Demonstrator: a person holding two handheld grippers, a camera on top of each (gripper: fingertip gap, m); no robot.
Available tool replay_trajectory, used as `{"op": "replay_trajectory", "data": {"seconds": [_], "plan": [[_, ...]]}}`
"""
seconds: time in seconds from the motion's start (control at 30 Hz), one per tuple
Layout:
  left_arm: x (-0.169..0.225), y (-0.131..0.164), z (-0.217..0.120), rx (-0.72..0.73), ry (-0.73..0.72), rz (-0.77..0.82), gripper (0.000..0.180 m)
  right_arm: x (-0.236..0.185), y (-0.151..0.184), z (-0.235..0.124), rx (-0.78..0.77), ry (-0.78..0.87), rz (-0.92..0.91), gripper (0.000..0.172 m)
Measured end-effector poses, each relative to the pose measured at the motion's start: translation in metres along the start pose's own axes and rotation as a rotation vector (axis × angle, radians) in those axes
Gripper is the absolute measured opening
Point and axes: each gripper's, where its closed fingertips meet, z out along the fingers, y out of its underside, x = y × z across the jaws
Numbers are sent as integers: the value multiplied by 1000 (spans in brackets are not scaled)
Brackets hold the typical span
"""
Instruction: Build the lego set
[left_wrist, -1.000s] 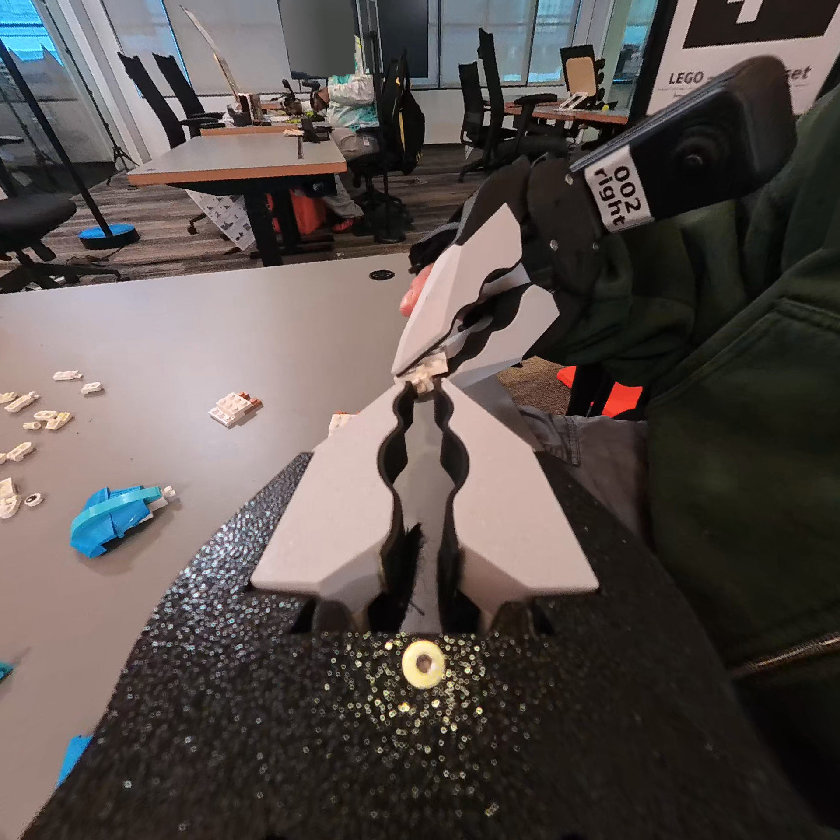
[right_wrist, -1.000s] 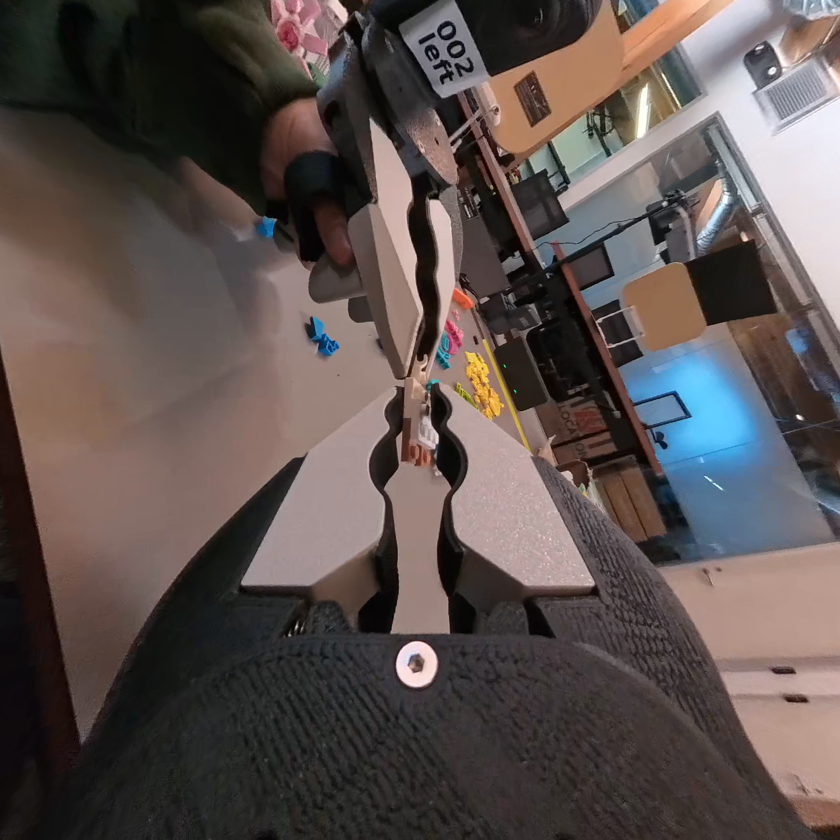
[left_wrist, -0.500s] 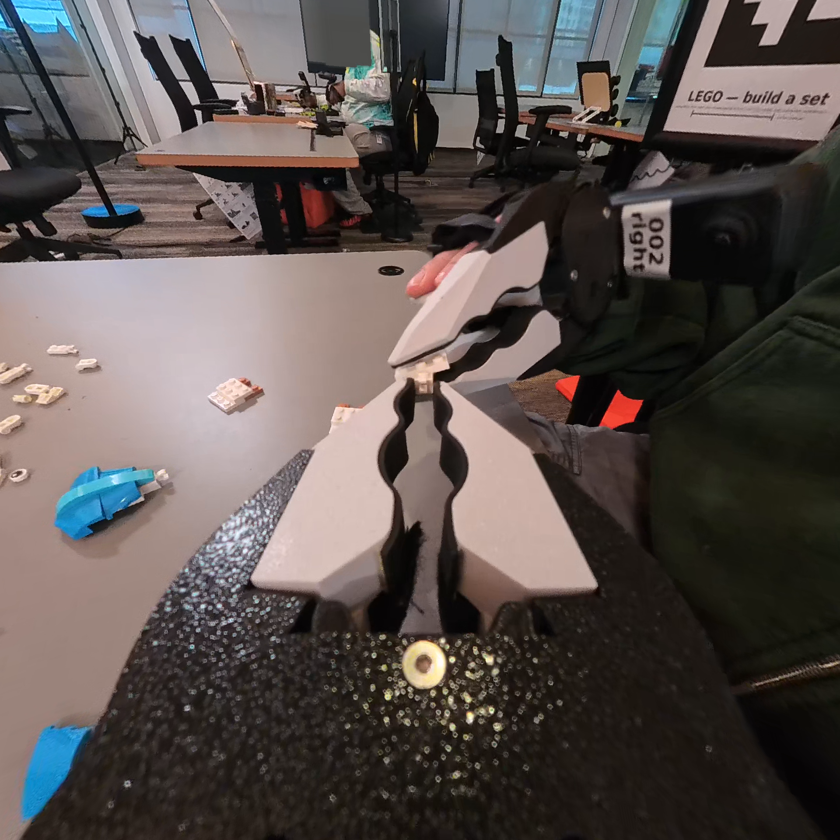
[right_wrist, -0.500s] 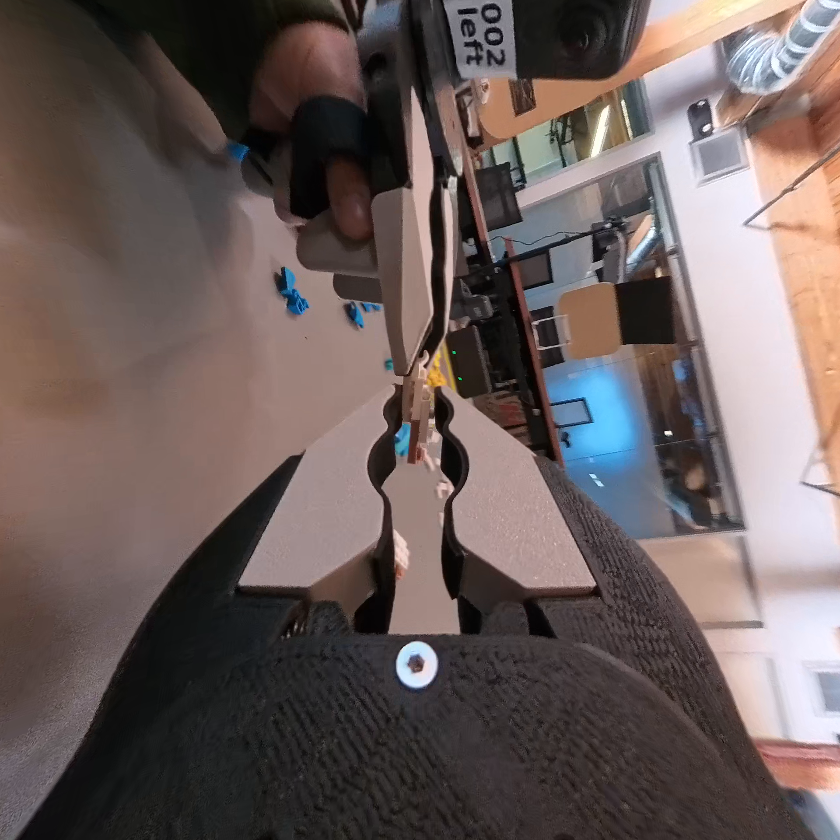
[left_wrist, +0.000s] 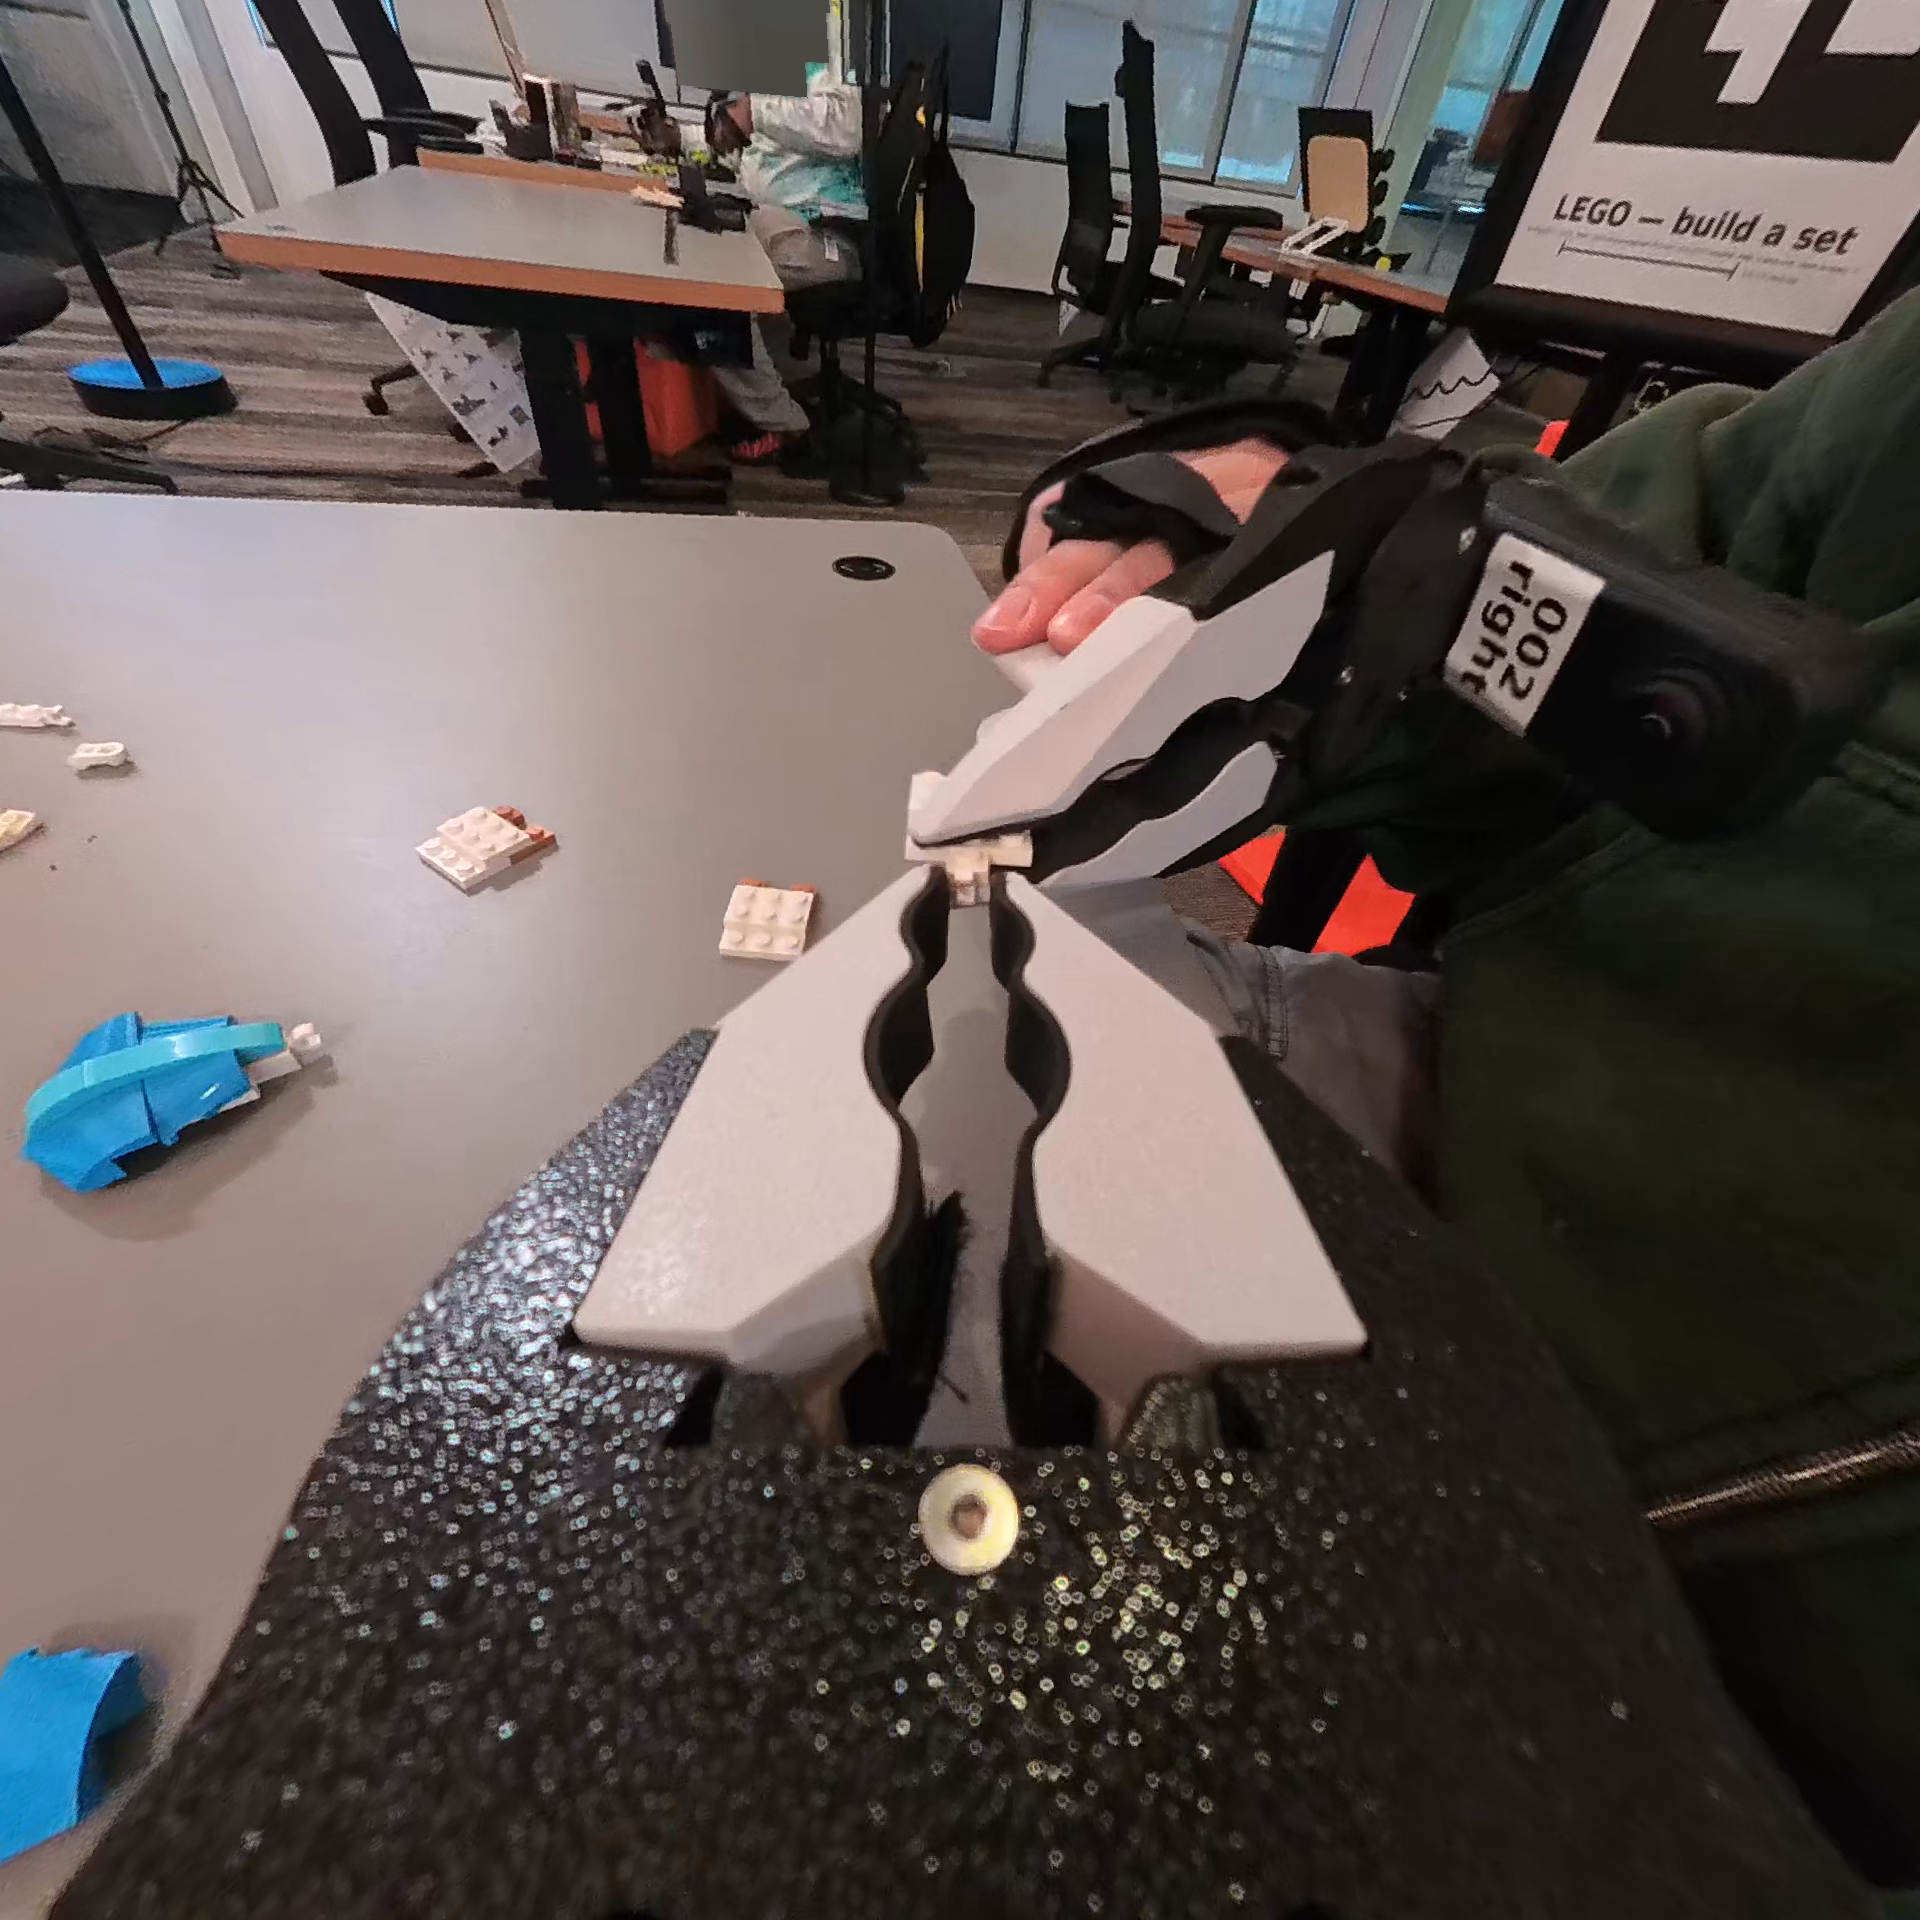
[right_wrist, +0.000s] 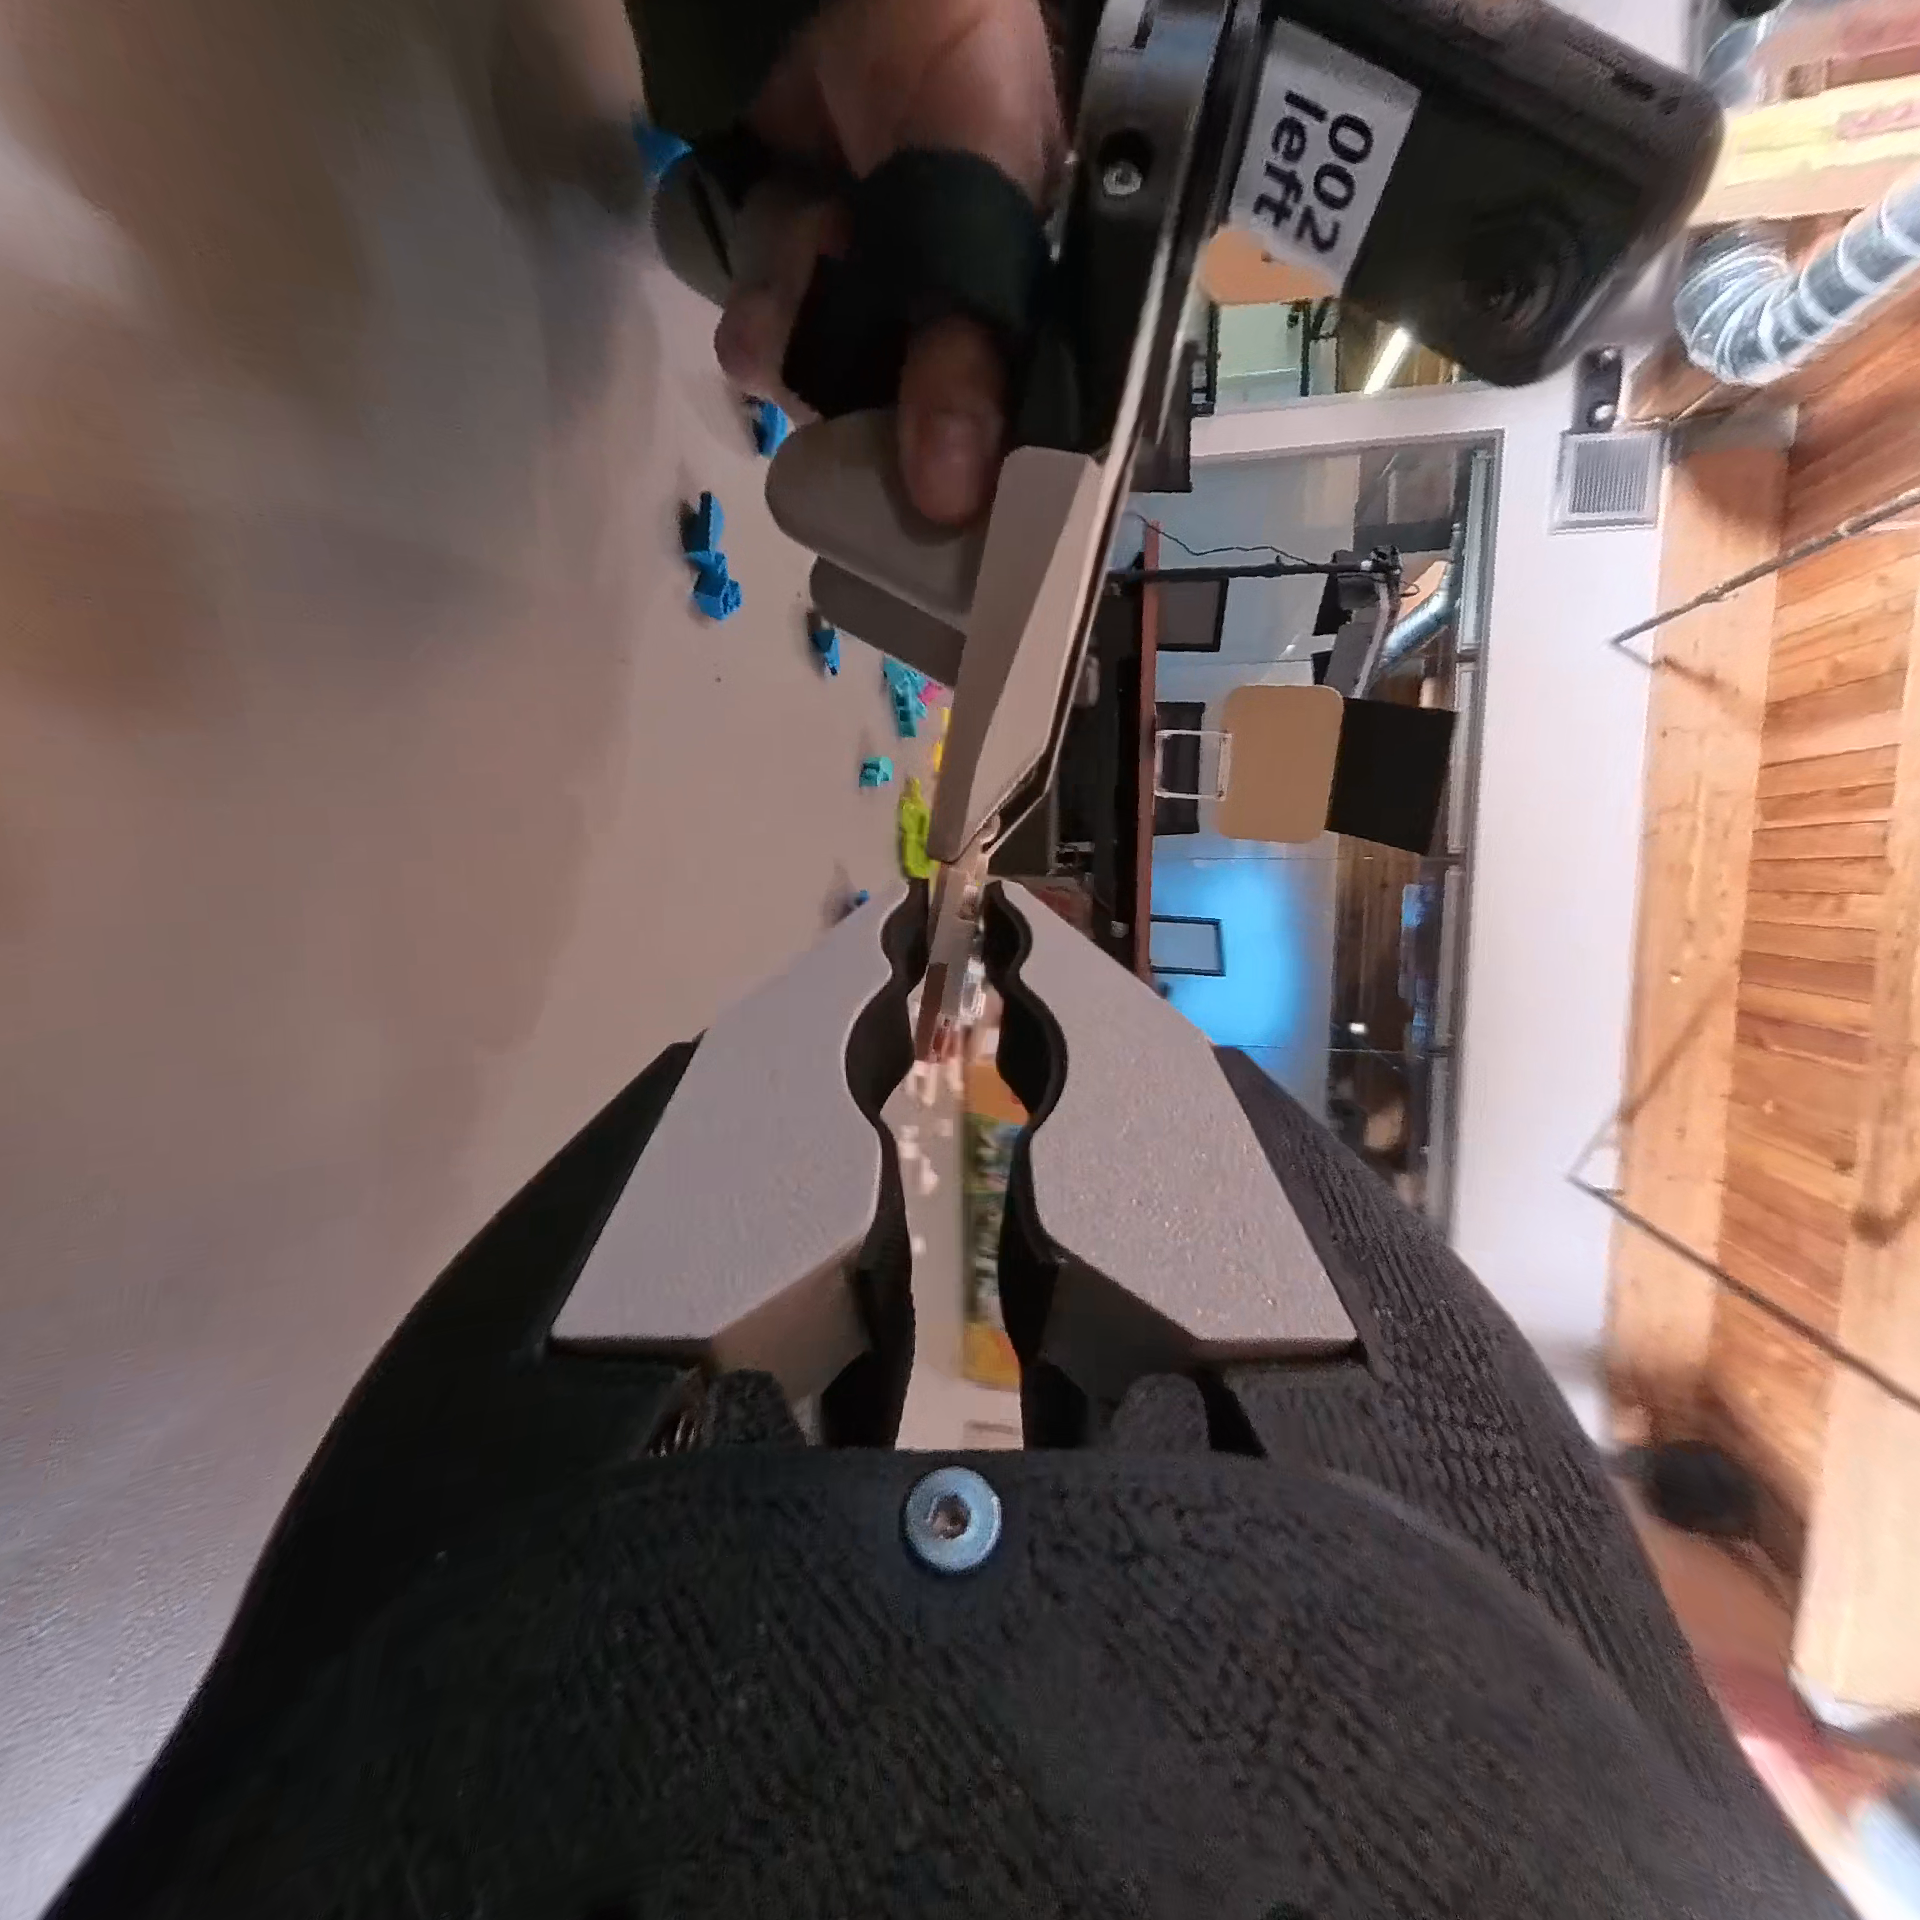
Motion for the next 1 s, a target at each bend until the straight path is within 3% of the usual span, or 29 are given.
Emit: {"op": "replay_trajectory", "data": {"seconds": [0.13,0.27,0.53,0.87,1.0], "plan": [[4,-7,-2,42,39,-26,6,5,-4,-3,101,-47,249,10],[1,-3,-1,32,27,-44,6,2,-2,0,120,-64,354,11],[0,-1,-1,28,37,-77,6,3,0,-1,103,-28,305,17],[1,-4,-4,52,78,-139,6,5,-2,-5,86,-24,225,10],[0,1,-3,25,69,-147,6,0,0,-3,12,-9,61,10]]}}
